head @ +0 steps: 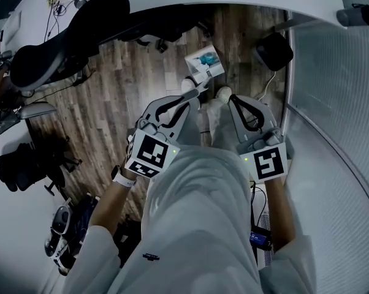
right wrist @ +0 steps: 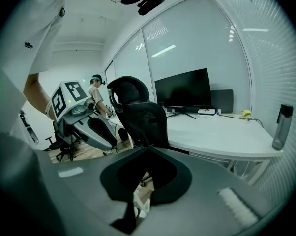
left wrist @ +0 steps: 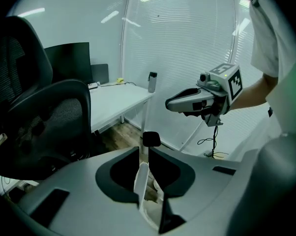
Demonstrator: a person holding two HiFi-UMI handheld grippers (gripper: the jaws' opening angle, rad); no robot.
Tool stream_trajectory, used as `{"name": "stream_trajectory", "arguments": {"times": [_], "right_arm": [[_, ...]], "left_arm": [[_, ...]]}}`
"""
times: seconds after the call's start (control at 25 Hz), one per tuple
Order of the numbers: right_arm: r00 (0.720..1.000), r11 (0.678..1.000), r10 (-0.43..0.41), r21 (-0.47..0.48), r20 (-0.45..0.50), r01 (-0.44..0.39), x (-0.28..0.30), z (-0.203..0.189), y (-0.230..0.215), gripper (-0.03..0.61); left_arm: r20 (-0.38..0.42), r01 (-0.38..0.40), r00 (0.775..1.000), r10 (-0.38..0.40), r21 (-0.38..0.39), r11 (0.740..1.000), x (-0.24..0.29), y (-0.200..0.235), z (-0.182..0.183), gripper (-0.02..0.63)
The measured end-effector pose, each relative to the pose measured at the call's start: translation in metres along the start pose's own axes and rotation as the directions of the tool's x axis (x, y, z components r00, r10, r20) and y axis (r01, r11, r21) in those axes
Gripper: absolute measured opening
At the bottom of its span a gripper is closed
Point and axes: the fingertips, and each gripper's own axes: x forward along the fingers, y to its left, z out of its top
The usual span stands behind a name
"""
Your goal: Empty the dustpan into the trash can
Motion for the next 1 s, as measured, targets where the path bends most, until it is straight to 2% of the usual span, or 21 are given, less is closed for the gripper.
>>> {"name": "stream_trajectory", "arguments": {"times": [0.12, 0.28, 0.48, 0.72, 0.88, 1.0], "right_arm": [[1.000, 1.000, 0.013, 0.019, -0.010, -0.013, 0.002, -0.012, 0.003, 0.010], [1.000, 0.999, 0.027, 0.031, -0.014, -0.026, 0.009, -0.025, 0.005, 0.011], [0.999, 0.998, 0.041, 0.042, -0.023, -0.040, 0.015, -0.044, 0.005, 0.011], [0.997, 0.996, 0.068, 0.054, -0.042, -0.066, 0.021, -0.069, 0.003, 0.011], [0.994, 0.996, 0.085, 0.034, -0.064, -0.083, 0.025, -0.085, 0.003, 0.011], [0.994, 0.996, 0.071, 0.057, -0.084, -0.066, 0.027, -0.100, -0.006, 0.011]], "left_arm": [[-0.030, 0.006, 1.000, -0.005, 0.034, 0.999, 0.010, -0.003, -0.010, 0.073], [-0.060, 0.016, 0.998, -0.014, 0.040, 0.999, 0.024, -0.003, -0.023, 0.098], [-0.115, 0.038, 0.993, -0.031, 0.057, 0.998, 0.044, -0.006, -0.044, 0.184], [-0.150, 0.070, 0.987, -0.064, 0.041, 0.997, 0.066, -0.004, -0.060, 0.207], [-0.162, 0.046, 0.986, -0.035, 0.060, 0.997, 0.077, 0.002, -0.069, 0.213], [-0.168, 0.032, 0.986, -0.018, 0.081, 0.996, 0.086, 0.004, -0.072, 0.213]]}}
